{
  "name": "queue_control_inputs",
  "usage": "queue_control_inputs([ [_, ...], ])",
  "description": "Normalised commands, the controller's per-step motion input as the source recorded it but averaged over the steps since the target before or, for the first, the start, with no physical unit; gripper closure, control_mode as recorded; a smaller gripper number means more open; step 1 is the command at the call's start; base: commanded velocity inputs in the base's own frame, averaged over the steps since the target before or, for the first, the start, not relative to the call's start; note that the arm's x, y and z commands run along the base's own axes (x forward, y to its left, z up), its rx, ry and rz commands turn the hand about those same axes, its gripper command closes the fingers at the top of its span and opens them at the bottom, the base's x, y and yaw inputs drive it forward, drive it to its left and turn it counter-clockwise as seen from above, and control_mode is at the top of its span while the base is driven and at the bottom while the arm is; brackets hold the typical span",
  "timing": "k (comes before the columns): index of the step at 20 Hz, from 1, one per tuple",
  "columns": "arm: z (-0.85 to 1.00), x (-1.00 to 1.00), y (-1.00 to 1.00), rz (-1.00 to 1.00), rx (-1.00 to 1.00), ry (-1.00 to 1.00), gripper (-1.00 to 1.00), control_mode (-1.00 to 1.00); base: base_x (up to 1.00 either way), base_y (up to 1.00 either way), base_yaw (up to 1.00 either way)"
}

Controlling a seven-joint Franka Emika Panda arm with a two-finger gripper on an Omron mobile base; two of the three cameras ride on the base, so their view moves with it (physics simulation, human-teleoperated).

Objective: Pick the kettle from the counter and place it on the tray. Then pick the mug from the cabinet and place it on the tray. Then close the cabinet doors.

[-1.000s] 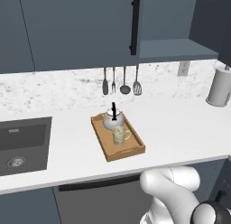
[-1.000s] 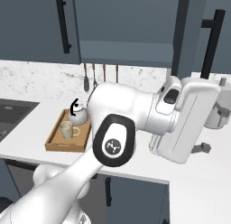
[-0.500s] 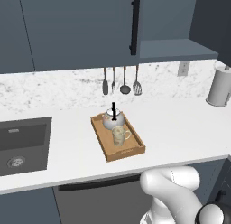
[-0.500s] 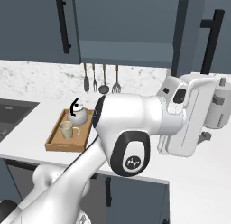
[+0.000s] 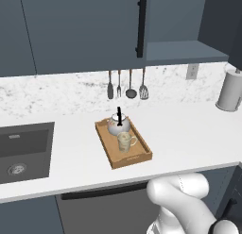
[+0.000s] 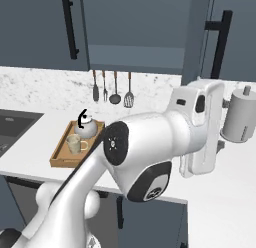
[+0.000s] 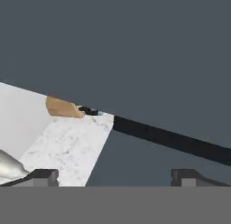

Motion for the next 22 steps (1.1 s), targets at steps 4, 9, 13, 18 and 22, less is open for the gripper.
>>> queue_control_inputs([
  [4, 0.01, 0.37, 0.54, 0.29, -0.02, 0.07, -1.0, -1.0, 0.0, 0.0, 0.0],
  [9, 0.0, 0.47, 0.64, 0.27, -0.03, 0.02, -1.0, -1.0, 0.0, 0.0, 0.0],
  [13, 0.0, 0.55, 0.78, 0.22, -0.07, 0.0, -1.0, -1.0, 0.0, 0.0, 0.0],
  [18, 0.0, 0.61, 0.78, 0.16, -0.02, 0.0, -1.0, -1.0, 0.0, 0.0, 0.0],
  [22, 0.0, 0.59, 0.9, 0.16, -0.05, 0.0, -1.0, -1.0, 0.0, 0.0, 0.0],
])
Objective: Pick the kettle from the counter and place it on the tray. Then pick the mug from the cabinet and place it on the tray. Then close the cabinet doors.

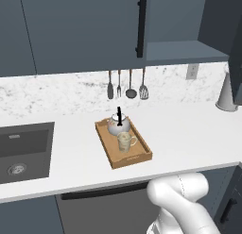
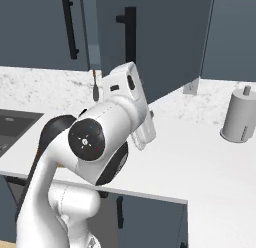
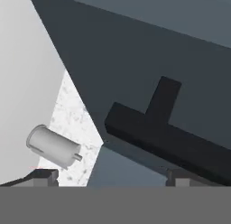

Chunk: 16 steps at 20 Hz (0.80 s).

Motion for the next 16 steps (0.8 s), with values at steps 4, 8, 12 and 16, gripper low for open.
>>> queue_control_inputs([
  [4, 0.0, 0.72, 0.77, 0.18, 0.0, 0.0, -1.0, -1.0, 0.0, 0.0, 0.0],
  [8, 0.0, 0.76, 0.72, 0.18, 0.0, 0.0, -1.0, -1.0, 0.0, 0.0, 0.0],
  [12, -0.03, 0.79, 0.74, 0.16, 0.0, 0.0, -1.0, -1.0, 0.0, 0.0, 0.0],
  [16, -0.07, 0.93, 0.67, 0.12, 0.0, 0.0, -1.0, -1.0, 0.0, 0.0, 0.0],
])
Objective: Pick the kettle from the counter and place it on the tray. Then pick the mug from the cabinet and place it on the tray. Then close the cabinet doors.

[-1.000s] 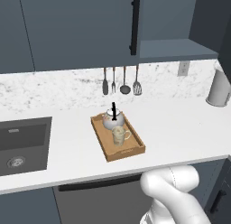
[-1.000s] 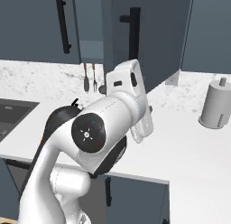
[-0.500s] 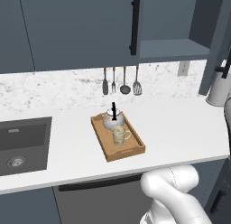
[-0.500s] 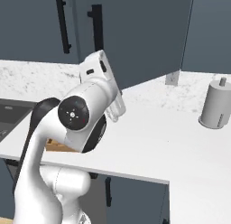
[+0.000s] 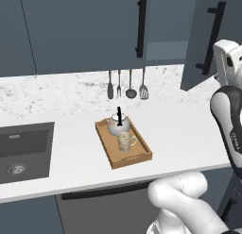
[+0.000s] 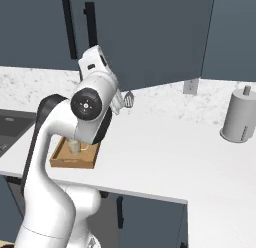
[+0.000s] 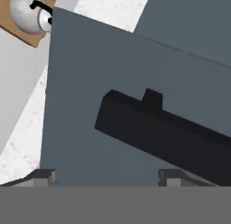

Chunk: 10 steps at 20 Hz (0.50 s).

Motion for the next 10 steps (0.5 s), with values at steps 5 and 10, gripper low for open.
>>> queue_control_inputs([
  [5, -0.07, 1.0, 0.35, 0.07, 0.0, 0.08, -1.0, -1.0, 0.0, 0.0, 0.0],
  [10, -0.12, 1.0, 0.27, 0.02, 0.0, 0.14, -1.0, -1.0, 0.0, 0.0, 0.0],
])
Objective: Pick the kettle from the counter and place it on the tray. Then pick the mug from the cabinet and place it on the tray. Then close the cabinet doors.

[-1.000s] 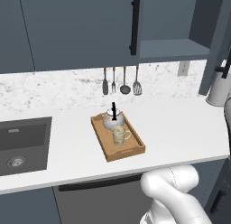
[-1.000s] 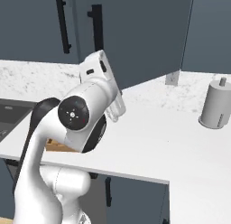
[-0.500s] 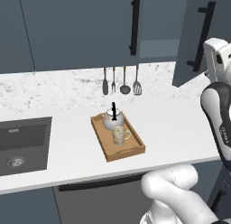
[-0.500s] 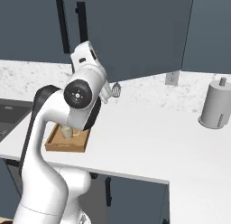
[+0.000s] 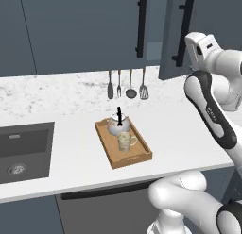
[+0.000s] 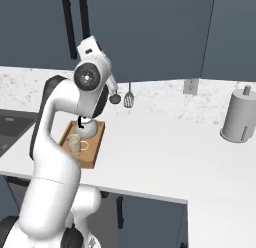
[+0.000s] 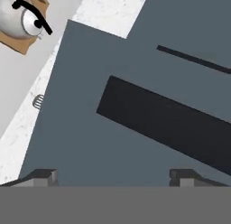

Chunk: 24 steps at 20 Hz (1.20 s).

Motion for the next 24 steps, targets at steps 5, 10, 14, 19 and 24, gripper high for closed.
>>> queue_control_inputs([
  [5, -0.18, 1.0, 0.11, 0.0, 0.0, 0.17, -1.0, -1.0, 0.0, 0.0, 0.0],
  [10, -0.08, 0.71, 0.0, 0.0, 0.0, 0.12, -1.0, -1.0, 0.0, 0.0, 0.0],
  [14, -0.16, 0.43, -0.03, 0.0, 0.0, 0.06, -1.0, -1.0, 0.0, 0.0, 0.0],
  [19, -0.22, 0.55, -0.03, -0.07, 0.0, 0.03, -1.0, -1.0, 0.0, 0.0, 0.0],
  [24, -0.21, 0.51, -0.05, -0.09, 0.0, 0.05, -1.0, -1.0, 0.0, 0.0, 0.0],
])
